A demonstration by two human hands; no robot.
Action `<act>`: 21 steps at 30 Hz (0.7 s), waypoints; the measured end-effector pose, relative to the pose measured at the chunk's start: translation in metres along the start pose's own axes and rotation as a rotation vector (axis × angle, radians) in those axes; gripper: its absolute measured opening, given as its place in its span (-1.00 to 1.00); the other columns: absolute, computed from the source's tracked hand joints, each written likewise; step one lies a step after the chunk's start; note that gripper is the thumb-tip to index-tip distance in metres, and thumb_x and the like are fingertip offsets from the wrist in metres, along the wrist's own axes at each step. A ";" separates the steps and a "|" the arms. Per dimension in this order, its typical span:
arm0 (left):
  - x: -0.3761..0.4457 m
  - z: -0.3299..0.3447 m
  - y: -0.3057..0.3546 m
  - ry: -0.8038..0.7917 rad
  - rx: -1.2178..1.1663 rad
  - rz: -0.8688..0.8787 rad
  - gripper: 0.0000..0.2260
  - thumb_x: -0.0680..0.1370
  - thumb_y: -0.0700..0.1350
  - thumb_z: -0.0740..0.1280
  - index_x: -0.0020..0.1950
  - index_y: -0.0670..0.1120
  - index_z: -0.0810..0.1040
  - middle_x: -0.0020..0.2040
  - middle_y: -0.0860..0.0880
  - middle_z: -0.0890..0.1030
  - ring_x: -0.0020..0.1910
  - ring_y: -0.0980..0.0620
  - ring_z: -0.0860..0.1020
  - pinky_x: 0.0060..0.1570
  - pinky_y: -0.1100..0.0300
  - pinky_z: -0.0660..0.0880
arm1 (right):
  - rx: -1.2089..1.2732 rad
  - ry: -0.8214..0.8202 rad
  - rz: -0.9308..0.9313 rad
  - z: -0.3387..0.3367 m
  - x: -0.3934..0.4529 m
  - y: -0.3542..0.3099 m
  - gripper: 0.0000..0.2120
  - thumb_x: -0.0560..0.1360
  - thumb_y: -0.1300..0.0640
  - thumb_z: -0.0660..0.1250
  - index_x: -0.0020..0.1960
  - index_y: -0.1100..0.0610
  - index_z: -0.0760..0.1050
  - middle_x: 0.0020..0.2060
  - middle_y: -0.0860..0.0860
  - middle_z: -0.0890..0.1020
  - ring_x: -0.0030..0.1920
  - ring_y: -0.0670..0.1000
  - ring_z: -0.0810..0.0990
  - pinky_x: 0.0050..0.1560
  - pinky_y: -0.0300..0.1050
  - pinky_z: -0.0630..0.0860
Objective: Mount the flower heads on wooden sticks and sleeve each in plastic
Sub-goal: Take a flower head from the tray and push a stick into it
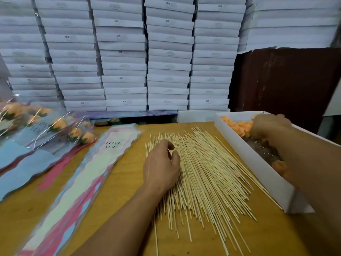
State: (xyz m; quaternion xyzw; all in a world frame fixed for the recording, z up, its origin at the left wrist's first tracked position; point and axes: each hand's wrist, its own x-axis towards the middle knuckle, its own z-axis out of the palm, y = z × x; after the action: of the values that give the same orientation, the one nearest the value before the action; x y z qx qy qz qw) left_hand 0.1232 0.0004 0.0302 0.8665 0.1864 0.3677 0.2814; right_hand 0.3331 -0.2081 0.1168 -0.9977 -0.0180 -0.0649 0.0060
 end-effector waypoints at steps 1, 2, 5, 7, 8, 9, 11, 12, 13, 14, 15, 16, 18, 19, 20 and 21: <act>0.000 0.000 0.000 -0.004 0.000 0.002 -0.91 0.60 -0.06 0.30 0.09 0.00 0.50 -0.13 0.09 0.52 -0.17 0.08 0.48 -0.21 0.15 0.33 | -0.053 -0.053 0.014 0.005 0.003 0.008 -0.52 0.50 0.02 0.39 0.40 0.01 0.44 0.22 0.13 0.56 0.22 0.19 0.50 0.04 0.01 0.47; -0.001 0.001 -0.001 -0.006 0.001 0.004 -0.91 0.60 -0.06 0.30 0.09 0.00 0.50 -0.14 0.10 0.51 -0.18 0.10 0.47 -0.21 0.15 0.34 | -0.090 -0.089 0.025 0.010 0.005 0.014 -0.59 0.49 0.04 0.39 0.33 0.01 0.48 0.11 0.10 0.59 0.17 0.17 0.55 0.11 0.03 0.51; -0.001 0.001 -0.001 -0.011 0.001 0.001 -0.92 0.61 -0.05 0.30 0.09 0.02 0.50 -0.17 0.16 0.50 -0.21 0.18 0.47 -0.23 0.16 0.38 | -0.230 -0.058 0.028 0.022 0.012 0.023 -0.86 0.48 0.01 0.41 -0.02 0.00 0.50 -0.17 0.03 0.50 0.10 0.13 0.56 0.22 0.11 0.52; -0.001 0.001 -0.001 -0.010 0.000 0.001 -0.93 0.60 -0.05 0.31 0.08 0.03 0.50 -0.19 0.16 0.50 -0.21 0.20 0.47 -0.23 0.18 0.39 | -0.280 -0.019 0.014 0.024 0.013 0.024 -0.82 0.47 -0.01 0.43 -0.11 -0.02 0.43 -0.17 0.01 0.48 0.11 0.12 0.54 0.18 0.08 0.50; -0.001 0.001 -0.001 -0.009 0.002 0.003 -0.93 0.60 -0.05 0.31 0.08 0.03 0.50 -0.19 0.16 0.50 -0.21 0.20 0.47 -0.24 0.18 0.38 | -0.278 -0.012 0.003 0.024 0.014 0.025 -0.81 0.47 0.00 0.44 -0.10 -0.03 0.42 -0.16 0.01 0.48 0.07 0.10 0.53 0.13 0.06 0.49; -0.001 0.001 -0.001 -0.009 0.003 0.004 -0.93 0.60 -0.05 0.31 0.07 0.03 0.50 -0.19 0.16 0.50 -0.21 0.19 0.47 -0.24 0.19 0.38 | -0.267 -0.011 -0.006 0.024 0.015 0.026 -0.82 0.48 0.01 0.43 -0.09 -0.03 0.42 -0.18 0.00 0.47 0.02 0.09 0.51 0.08 0.04 0.48; -0.001 0.002 -0.001 -0.010 0.003 0.005 -0.93 0.60 -0.05 0.31 0.08 0.03 0.50 -0.18 0.15 0.50 -0.20 0.18 0.48 -0.22 0.17 0.39 | -0.239 -0.010 -0.009 0.026 0.017 0.028 -0.83 0.49 0.02 0.40 -0.13 -0.04 0.40 -0.25 -0.02 0.43 -0.06 0.06 0.49 0.04 0.02 0.49; 0.000 0.002 -0.001 -0.011 0.003 0.005 -0.93 0.60 -0.05 0.31 0.08 0.03 0.50 -0.17 0.15 0.50 -0.19 0.17 0.48 -0.21 0.16 0.40 | -0.233 -0.009 -0.006 0.027 0.018 0.031 -0.82 0.50 0.01 0.39 -0.15 -0.03 0.39 -0.27 -0.02 0.40 -0.08 0.05 0.49 0.04 0.01 0.50; 0.000 0.002 -0.001 -0.013 0.007 0.004 -0.92 0.60 -0.04 0.31 0.09 0.03 0.50 -0.16 0.15 0.50 -0.19 0.18 0.48 -0.20 0.16 0.42 | -0.230 -0.012 0.000 0.027 0.018 0.033 -0.83 0.50 -0.01 0.38 -0.13 -0.03 0.39 -0.28 -0.02 0.39 -0.11 0.04 0.48 0.02 0.00 0.50; 0.000 0.002 -0.001 -0.015 0.013 0.004 -0.92 0.61 -0.04 0.31 0.09 0.04 0.50 -0.16 0.15 0.51 -0.18 0.18 0.49 -0.19 0.15 0.46 | -0.225 -0.013 0.009 0.027 0.019 0.035 -0.83 0.50 -0.04 0.38 -0.09 -0.02 0.40 -0.28 -0.01 0.39 -0.14 0.03 0.47 -0.01 -0.02 0.49; 0.000 0.002 -0.001 -0.017 0.016 0.005 -0.92 0.61 -0.04 0.30 0.09 0.04 0.50 -0.15 0.15 0.51 -0.18 0.18 0.49 -0.18 0.14 0.49 | -0.223 -0.011 0.025 0.026 0.019 0.038 -0.81 0.50 -0.07 0.37 -0.07 -0.01 0.39 -0.28 -0.01 0.38 -0.16 0.03 0.45 -0.03 -0.03 0.48; 0.000 0.002 -0.001 -0.019 0.014 0.005 -0.91 0.61 -0.04 0.30 0.10 0.04 0.50 -0.14 0.15 0.52 -0.18 0.18 0.50 -0.17 0.13 0.51 | -0.229 -0.009 0.043 0.025 0.018 0.040 -0.79 0.49 -0.09 0.36 -0.08 -0.01 0.39 -0.28 0.00 0.38 -0.17 0.04 0.43 -0.04 -0.04 0.46; 0.000 0.002 0.000 -0.020 0.006 0.006 -0.91 0.61 -0.04 0.30 0.10 0.04 0.51 -0.14 0.14 0.53 -0.17 0.18 0.51 -0.16 0.12 0.53 | -0.262 0.002 0.046 0.024 0.016 0.042 -0.77 0.50 -0.08 0.36 -0.17 0.01 0.39 -0.28 0.01 0.41 -0.21 0.04 0.40 -0.03 -0.05 0.44; 0.000 0.002 0.000 -0.021 0.004 0.007 -0.91 0.61 -0.04 0.30 0.10 0.04 0.51 -0.13 0.14 0.53 -0.17 0.18 0.51 -0.15 0.13 0.53 | -0.276 0.002 0.041 0.023 0.016 0.043 -0.77 0.51 -0.06 0.37 -0.19 0.01 0.39 -0.27 0.01 0.42 -0.22 0.03 0.39 -0.03 -0.06 0.43; 0.000 0.002 0.001 -0.021 0.005 0.008 -0.91 0.61 -0.04 0.30 0.10 0.04 0.51 -0.13 0.14 0.53 -0.17 0.18 0.51 -0.15 0.13 0.53 | -0.282 -0.008 0.041 0.022 0.016 0.042 -0.77 0.51 -0.04 0.38 -0.20 0.02 0.39 -0.26 0.01 0.45 -0.22 0.02 0.41 -0.04 -0.06 0.43; 0.000 0.002 0.001 -0.019 0.006 0.008 -0.92 0.61 -0.04 0.30 0.09 0.04 0.51 -0.13 0.15 0.53 -0.17 0.18 0.50 -0.15 0.13 0.53 | -0.282 -0.028 0.040 0.021 0.016 0.043 -0.78 0.50 -0.01 0.41 -0.19 0.03 0.41 -0.23 0.01 0.48 -0.21 0.01 0.44 -0.06 -0.08 0.44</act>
State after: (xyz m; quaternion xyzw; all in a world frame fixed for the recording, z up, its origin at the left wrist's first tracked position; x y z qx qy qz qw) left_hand 0.1246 -0.0005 0.0299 0.8716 0.1814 0.3598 0.2792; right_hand 0.3528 -0.2500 0.0979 -0.9896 0.0110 -0.0530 -0.1332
